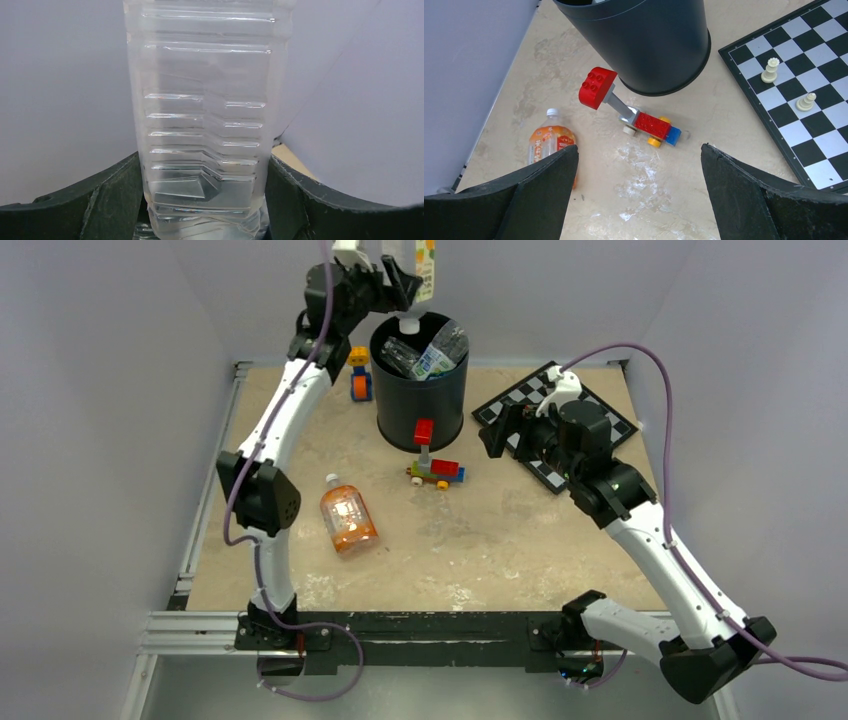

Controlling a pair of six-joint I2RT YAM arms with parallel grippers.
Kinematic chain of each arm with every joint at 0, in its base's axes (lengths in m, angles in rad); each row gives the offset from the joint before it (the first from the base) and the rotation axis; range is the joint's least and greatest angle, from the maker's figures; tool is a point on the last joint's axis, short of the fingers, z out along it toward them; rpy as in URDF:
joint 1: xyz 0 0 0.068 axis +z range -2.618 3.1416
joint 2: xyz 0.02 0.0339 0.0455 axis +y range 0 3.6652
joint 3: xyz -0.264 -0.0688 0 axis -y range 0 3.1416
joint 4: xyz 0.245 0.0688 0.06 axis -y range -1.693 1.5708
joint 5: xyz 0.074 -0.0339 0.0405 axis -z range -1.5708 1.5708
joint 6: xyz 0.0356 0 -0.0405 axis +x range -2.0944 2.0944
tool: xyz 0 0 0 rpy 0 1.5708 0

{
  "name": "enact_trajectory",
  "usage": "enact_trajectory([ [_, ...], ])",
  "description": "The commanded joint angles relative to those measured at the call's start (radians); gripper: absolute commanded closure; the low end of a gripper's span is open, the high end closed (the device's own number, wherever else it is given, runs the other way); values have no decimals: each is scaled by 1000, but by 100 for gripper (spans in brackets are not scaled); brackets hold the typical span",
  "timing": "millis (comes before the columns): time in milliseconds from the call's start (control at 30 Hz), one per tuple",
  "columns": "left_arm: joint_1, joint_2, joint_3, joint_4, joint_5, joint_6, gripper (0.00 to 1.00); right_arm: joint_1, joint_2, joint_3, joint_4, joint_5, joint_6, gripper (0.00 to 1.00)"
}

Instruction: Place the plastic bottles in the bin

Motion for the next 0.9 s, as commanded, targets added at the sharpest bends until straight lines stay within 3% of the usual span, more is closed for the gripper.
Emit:
enact_trajectory([
  [0, 8, 138, 51, 9, 4, -6, 43, 2, -34, 18, 15, 20, 12, 4],
  [100, -2, 157, -23, -53, -6, 32, 41, 2, -32, 17, 16, 20, 12, 4],
  [367, -5, 68, -254, -30, -16, 102, 40, 1, -11, 29, 25, 1, 0, 4],
  [467, -5, 46, -254, -51, 3, 107, 27, 2, -10, 31, 27, -3, 1, 4],
  [567, -4, 15, -223, -119, 32, 117, 1, 2, -13, 31, 29, -1, 2, 4],
  [867, -5, -142, -210, -172, -3, 154, 0, 2, -16, 34, 30, -13, 6, 4],
])
